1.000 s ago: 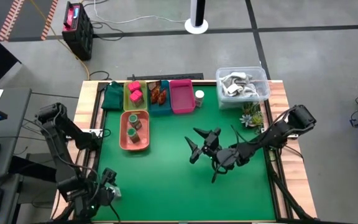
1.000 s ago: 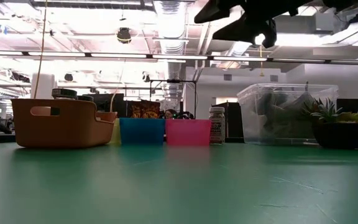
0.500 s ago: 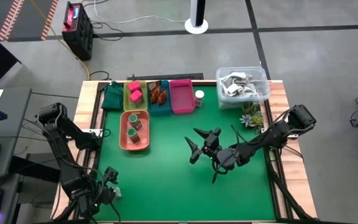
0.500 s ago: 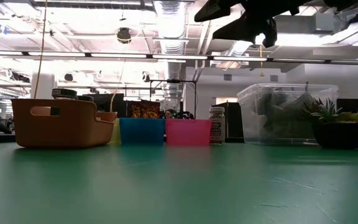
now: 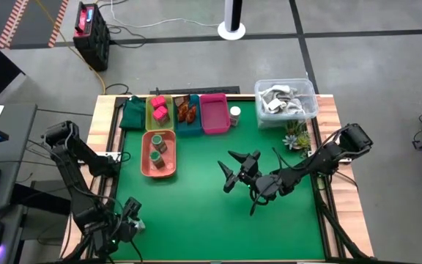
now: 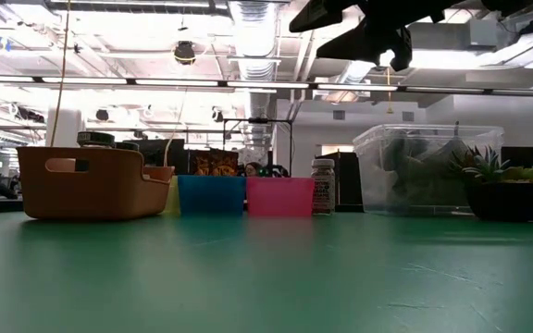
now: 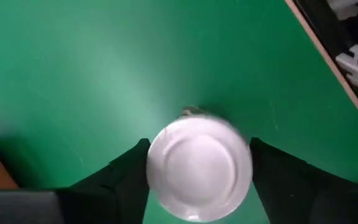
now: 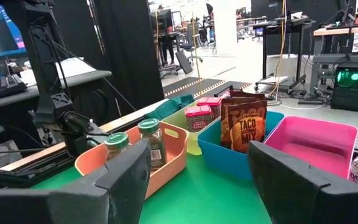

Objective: Sort spices by type
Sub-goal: Put the bottom white seasoning bottle into the pink bin

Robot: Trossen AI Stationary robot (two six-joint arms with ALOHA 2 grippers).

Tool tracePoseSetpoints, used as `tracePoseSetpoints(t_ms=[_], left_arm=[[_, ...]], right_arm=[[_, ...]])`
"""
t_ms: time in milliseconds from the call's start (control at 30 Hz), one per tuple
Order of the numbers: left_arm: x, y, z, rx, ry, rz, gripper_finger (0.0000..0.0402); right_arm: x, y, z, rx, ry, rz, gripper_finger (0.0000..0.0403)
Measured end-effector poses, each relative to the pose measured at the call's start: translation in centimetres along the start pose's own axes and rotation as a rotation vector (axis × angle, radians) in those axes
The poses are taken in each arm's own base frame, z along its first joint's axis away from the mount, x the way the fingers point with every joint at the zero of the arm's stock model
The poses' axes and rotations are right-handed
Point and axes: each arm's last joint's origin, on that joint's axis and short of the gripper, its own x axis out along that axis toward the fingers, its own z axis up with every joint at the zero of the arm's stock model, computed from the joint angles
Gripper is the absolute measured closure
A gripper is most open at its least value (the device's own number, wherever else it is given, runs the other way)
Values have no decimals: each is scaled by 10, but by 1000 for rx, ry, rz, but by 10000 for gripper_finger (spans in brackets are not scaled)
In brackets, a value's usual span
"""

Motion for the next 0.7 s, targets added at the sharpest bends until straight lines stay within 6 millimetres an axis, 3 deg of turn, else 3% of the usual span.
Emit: tracePoseSetpoints(t_ms=[200, 700], left_arm=[[2, 10, 6, -17, -6, 14, 202], [11, 40, 14, -23, 2, 173, 200]], right_arm=[[0, 0, 0, 11, 0, 0, 111], [-1, 0, -4, 44, 20, 5, 111]])
